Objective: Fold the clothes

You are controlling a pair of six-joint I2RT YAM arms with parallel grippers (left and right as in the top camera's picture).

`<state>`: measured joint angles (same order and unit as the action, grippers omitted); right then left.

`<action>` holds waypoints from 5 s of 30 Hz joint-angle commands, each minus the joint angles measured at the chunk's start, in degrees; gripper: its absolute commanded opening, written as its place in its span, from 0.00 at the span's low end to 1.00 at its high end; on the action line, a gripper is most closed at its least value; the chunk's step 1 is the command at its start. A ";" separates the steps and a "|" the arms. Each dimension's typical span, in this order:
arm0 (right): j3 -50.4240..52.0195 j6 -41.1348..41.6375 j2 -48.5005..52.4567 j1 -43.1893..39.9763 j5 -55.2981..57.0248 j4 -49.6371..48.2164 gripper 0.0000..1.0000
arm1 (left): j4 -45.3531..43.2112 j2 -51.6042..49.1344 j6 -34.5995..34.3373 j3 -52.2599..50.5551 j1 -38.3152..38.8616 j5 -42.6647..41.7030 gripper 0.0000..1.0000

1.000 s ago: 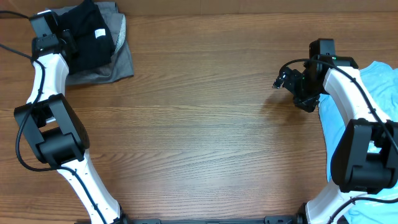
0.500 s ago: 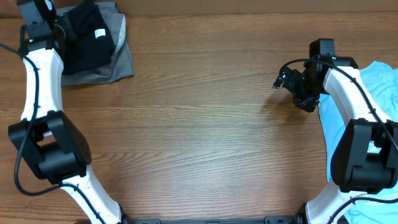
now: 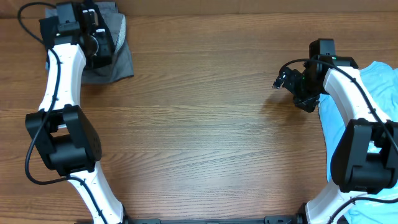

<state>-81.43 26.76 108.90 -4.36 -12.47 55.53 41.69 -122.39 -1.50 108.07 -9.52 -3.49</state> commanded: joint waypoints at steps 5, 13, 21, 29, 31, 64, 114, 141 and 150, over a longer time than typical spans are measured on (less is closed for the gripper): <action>-1.03 0.00 -1.77 0.11 0.39 -0.20 1.00 | 1.99 -0.09 -0.04 0.15 1.03 -0.61 0.42; -1.03 0.00 -1.77 0.11 0.37 -0.20 1.00 | 6.56 0.98 -1.90 0.22 1.05 -3.72 0.30; -1.03 0.00 -1.77 0.11 0.37 -0.20 1.00 | 8.98 10.29 -1.88 0.22 1.42 -6.21 0.40; -1.05 0.00 -1.77 0.11 0.37 -0.20 1.00 | 20.72 17.57 -8.92 0.20 0.66 3.85 0.69; -1.03 0.00 -1.77 0.11 0.37 -0.20 1.00 | 24.41 17.25 -12.96 -0.85 -0.11 7.17 0.69; -1.03 0.00 -1.77 0.11 0.37 -0.20 1.00 | -17.81 15.39 -10.03 -33.46 -1.70 1.49 0.73; -1.03 0.02 -1.77 0.11 0.37 -0.20 1.00 | -26.80 9.07 -0.09 -31.28 3.13 -12.28 0.32; -1.03 0.00 -1.77 0.11 0.37 -0.20 1.00 | -32.96 21.31 -0.22 -31.30 3.52 -2.84 0.20; -1.03 0.00 -1.77 0.11 0.37 -0.20 1.00 | -37.00 10.84 -0.26 -31.30 3.43 -0.85 0.21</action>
<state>-81.43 26.76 108.90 -4.36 -12.47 55.51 4.69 -108.95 -1.32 76.25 -5.76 -5.87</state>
